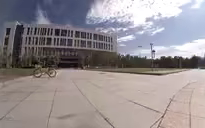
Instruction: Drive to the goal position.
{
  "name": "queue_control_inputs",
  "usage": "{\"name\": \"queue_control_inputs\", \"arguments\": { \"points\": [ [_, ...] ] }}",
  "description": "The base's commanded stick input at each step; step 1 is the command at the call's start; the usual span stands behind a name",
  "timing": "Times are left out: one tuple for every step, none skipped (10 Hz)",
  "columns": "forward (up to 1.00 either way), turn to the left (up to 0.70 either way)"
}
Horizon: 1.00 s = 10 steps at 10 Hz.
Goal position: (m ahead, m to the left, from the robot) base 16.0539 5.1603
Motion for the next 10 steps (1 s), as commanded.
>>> {"name": "queue_control_inputs", "arguments": {
  "points": [
    [0.65, -0.01],
    [0.62, -0.01],
    [0.61, -0.01],
    [0.61, -0.01],
    [0.61, -0.01],
    [0.65, -0.01],
    [0.7, -0.01],
    [0.7, 0.0],
    [0.7, 0.01],
    [0.7, 0.05]
  ]
}}
